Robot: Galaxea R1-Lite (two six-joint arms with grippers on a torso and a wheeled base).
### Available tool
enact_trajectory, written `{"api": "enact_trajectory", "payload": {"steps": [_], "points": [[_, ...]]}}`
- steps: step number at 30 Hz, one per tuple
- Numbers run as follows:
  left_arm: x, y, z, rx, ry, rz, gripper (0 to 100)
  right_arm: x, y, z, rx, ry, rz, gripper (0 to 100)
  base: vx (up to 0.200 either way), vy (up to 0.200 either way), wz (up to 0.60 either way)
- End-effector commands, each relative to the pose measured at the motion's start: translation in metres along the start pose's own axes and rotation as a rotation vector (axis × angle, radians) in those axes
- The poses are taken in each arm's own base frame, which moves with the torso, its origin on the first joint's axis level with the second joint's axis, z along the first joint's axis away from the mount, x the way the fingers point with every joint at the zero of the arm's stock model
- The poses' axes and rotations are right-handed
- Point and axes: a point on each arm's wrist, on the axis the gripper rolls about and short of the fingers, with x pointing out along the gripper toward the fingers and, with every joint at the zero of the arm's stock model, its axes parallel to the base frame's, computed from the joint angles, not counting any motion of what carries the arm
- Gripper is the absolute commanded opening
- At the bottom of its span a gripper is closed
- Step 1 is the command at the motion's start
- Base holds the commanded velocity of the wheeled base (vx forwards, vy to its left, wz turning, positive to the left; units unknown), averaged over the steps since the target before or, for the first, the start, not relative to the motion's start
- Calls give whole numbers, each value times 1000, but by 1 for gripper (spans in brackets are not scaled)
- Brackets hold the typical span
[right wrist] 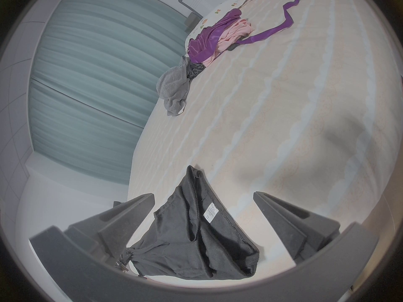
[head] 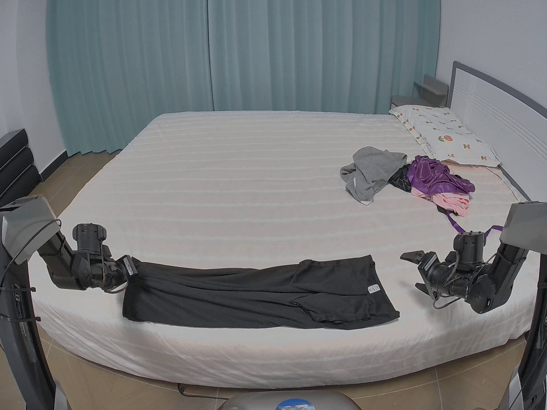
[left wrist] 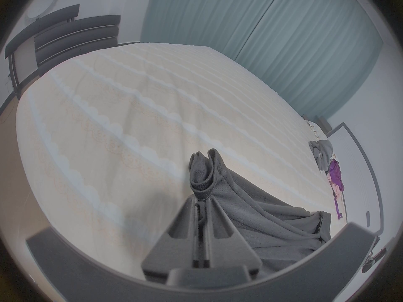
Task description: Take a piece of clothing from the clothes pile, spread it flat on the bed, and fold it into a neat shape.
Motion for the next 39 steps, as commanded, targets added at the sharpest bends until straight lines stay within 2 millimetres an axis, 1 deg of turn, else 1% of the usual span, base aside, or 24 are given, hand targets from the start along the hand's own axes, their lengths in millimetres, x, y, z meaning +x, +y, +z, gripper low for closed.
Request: {"api": "enact_trajectory", "payload": {"steps": [1, 7, 11, 14, 17, 19, 23, 29, 32, 33, 34, 39], "points": [[0, -1, 0, 1, 0, -2, 0, 0, -1, 0, 2, 0, 0, 100, 0, 0, 0], [1, 0, -1, -1, 3, -1, 0, 1, -2, -1, 2, 6, -6, 100, 0, 0, 0], [1, -3, -2, 5, 3, -6, 0, 1, -2, -1, 3, 6, -6, 100, -200, 0, 0], [2, -3, -1, 4, -1, -7, 0, 2, -2, -1, 4, 7, -7, 100, 0, 0, 0], [2, -6, 1, -10, -7, -14, 0, 2, -3, -2, 4, 8, -8, 100, 0, 0, 0], [4, -14, 3, -55, -13, -28, 0, 2, -2, -1, 4, 7, -7, 100, 0, 0, 0], [4, -18, 5, -83, -22, -36, 0, 2, -2, -1, 3, 6, -6, 100, 0, 0, 0], [3, -26, -2, -68, -2, -47, 0, 2, -2, -1, 3, 6, -6, 100, 0, -200, 0], [2, -32, -4, -66, -5, -47, 0, 2, -3, -2, 4, 7, -7, 100, 0, -200, 0], [0, -37, -4, -68, -6, -55, 0, 2, -3, -2, 4, 8, -8, 100, 0, -200, 0], [-4, -44, -5, -76, -8, -66, 0, 2, -2, -1, 3, 6, -6, 100, 0, -200, 0], [-23, -61, -4, -57, -25, -96, 0, 2, -3, -1, 4, 5, -6, 100, 0, -200, 0]]}}
